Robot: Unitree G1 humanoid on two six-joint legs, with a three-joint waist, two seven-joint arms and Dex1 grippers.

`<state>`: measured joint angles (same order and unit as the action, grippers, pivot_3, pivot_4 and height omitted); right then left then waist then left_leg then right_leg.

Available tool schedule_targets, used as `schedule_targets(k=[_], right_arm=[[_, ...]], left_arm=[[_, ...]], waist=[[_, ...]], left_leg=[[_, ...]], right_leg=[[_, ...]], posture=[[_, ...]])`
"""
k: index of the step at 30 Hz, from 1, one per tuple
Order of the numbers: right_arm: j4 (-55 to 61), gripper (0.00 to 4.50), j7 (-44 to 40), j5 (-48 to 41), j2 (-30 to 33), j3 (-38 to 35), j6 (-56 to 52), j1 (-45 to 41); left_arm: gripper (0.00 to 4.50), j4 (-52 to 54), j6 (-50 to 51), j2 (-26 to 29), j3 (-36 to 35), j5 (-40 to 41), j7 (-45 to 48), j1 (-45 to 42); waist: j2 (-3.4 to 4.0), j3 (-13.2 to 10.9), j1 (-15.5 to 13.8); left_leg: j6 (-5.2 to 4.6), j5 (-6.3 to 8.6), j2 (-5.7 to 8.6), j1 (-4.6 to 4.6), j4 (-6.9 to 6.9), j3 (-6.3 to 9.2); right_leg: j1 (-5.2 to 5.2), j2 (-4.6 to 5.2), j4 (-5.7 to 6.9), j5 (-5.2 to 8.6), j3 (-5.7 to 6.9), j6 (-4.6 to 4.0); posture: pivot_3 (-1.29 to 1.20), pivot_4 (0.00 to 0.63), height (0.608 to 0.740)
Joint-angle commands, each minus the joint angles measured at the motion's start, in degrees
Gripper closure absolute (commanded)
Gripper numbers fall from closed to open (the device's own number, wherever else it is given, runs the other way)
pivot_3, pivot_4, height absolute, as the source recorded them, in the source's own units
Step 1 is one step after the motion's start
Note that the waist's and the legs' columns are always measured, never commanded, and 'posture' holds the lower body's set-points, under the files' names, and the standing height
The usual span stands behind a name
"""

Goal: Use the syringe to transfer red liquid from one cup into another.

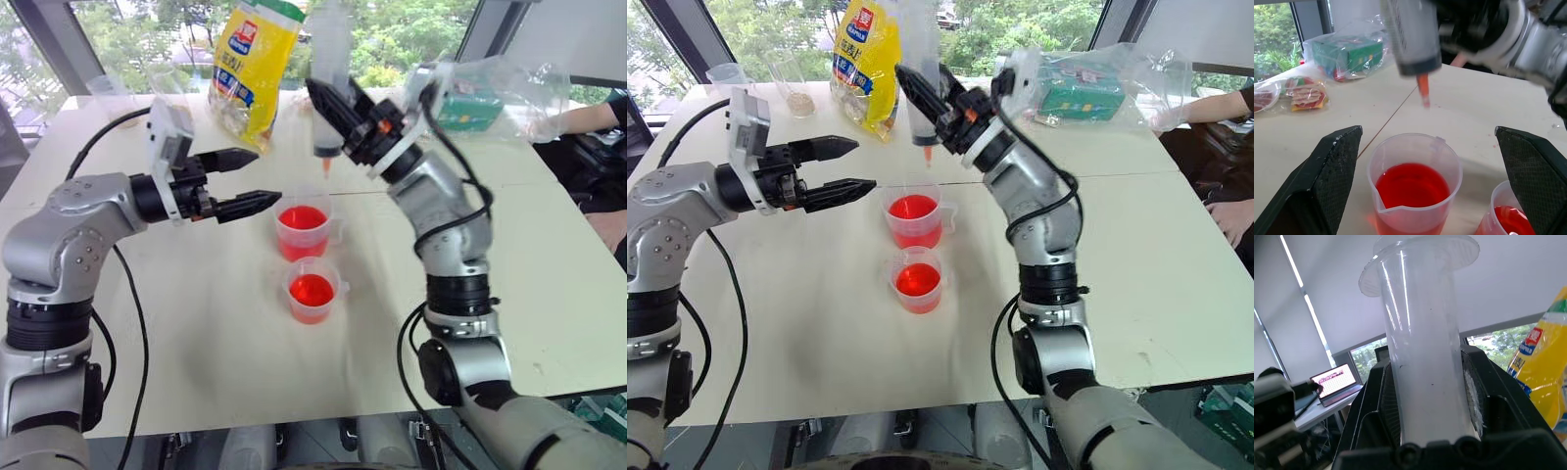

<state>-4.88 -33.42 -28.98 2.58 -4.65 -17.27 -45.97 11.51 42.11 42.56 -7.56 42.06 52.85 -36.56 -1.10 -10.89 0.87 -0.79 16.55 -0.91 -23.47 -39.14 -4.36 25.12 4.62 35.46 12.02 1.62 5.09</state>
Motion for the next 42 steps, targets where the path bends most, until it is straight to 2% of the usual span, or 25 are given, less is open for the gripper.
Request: schedule_targets(k=[1,8,20,37,42], right_arm=[[-1.6,3.11,-2.7,1.7,-1.2,1.8,6.0,2.0],[-7.2,3.11,-7.7,5.4,-1.0,5.7,12.1,6.7],[-11.5,3.11,-11.6,10.1,-1.0,9.8,18.2,9.2],[-9.6,3.11,-13.3,10.1,-0.5,11.3,15.8,10.0],[-9.9,3.11,-13.4,9.7,-0.6,11.0,15.3,10.0]], left_arm=[[0.00,1.7,0.1,0.6,-2.3,1.2,-0.6,-1.4],[0.00,2.0,1.0,-0.2,-3.3,3.1,-3.1,-2.6],[0.00,2.3,1.6,-5.1,0.2,3.2,-6.1,-4.3],[0.00,0.4,3.7,-7.8,0.0,4.4,-6.3,-6.6],[0.00,0.3,4.7,-5.0,-1.8,5.3,-4.6,-7.0]], waist=[[0.00,0.0,0.1],[0.01,0.0,0.2],[0.01,0.0,0.2],[0.01,0.0,0.2],[0.01,0.0,0.2]], left_leg=[[0.04,-0.02,0.00,0.00,0.01,0.00],[0.10,-0.06,-0.02,0.03,0.01,0.02],[0.15,-0.08,-0.02,0.14,-0.01,0.04],[0.24,-0.14,-0.02,0.17,-0.02,0.08],[0.24,-0.14,-0.02,0.17,-0.02,0.08]], right_leg=[[0.01,0.00,0.01,0.00,0.00,0.00],[0.03,-0.02,0.10,0.00,0.00,0.00],[0.03,-0.02,0.39,0.01,-0.02,-0.01],[0.08,-0.03,0.55,0.02,-0.02,-0.03],[0.08,-0.03,0.55,0.02,-0.02,-0.03]], posture=[[0.00,0.150,0.740],[0.00,0.150,0.740],[0.00,0.150,0.740],[0.00,0.150,0.740],[0.00,0.150,0.740]])
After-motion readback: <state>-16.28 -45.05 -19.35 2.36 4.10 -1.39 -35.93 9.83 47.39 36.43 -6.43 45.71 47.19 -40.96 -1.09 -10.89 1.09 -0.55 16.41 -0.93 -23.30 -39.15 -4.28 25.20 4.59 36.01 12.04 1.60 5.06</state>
